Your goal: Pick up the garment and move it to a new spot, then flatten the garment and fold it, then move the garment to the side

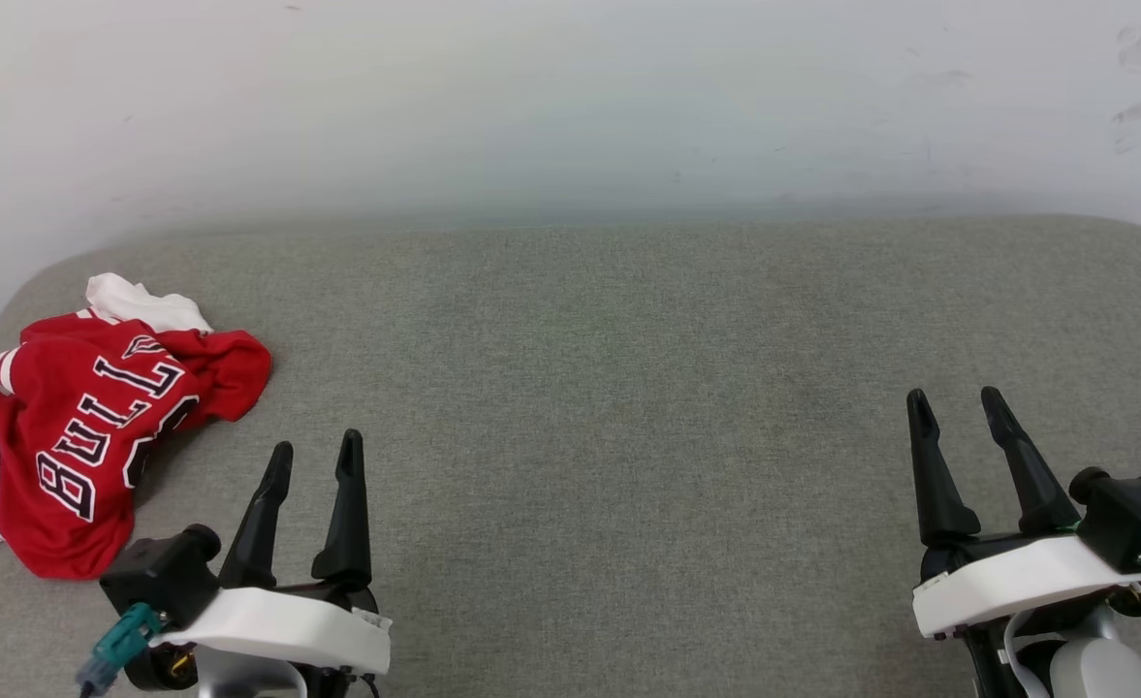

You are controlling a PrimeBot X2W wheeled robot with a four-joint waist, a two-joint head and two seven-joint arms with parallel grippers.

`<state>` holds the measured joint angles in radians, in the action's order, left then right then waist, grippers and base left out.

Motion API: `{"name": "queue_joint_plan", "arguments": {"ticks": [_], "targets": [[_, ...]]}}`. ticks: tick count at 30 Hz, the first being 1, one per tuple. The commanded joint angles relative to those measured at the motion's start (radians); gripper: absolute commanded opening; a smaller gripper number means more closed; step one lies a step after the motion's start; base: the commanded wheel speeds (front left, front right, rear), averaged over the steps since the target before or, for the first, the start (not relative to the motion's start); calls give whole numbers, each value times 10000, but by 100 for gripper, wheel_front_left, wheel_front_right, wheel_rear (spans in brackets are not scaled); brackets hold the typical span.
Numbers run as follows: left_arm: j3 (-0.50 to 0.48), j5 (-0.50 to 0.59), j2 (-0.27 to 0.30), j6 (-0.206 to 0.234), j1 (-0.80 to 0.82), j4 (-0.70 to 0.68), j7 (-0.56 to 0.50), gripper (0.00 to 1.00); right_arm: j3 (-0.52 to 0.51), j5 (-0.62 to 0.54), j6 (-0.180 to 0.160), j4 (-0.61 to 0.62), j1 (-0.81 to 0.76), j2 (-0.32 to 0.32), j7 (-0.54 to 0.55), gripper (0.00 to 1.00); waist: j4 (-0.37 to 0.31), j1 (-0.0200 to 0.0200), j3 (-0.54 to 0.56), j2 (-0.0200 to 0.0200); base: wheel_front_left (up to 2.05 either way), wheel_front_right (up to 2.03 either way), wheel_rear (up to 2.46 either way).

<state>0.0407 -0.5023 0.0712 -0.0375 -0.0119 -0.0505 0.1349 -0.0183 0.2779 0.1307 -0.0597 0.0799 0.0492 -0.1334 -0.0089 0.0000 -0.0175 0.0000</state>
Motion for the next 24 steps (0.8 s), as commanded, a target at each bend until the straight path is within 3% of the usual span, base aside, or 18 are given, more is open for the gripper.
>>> {"name": "queue_joint_plan", "arguments": {"ticks": [1,10,24], "targets": [[283,514,237,256,30,-128,120,100,-28,-502,0,147,118,17,-125,100,-10,0,1,0,0,0,0],[1305,1533,891,1420,86,24,349,100,-147,-1689,-1,-97,48,17,-369,100,-51,0,-3,0,0,0,0],[2135,2264,1295,2328,196,-186,658,100,-48,-2934,-1,-60,112,17,-661,100,-83,0,-41,0,0,0,0]]}}
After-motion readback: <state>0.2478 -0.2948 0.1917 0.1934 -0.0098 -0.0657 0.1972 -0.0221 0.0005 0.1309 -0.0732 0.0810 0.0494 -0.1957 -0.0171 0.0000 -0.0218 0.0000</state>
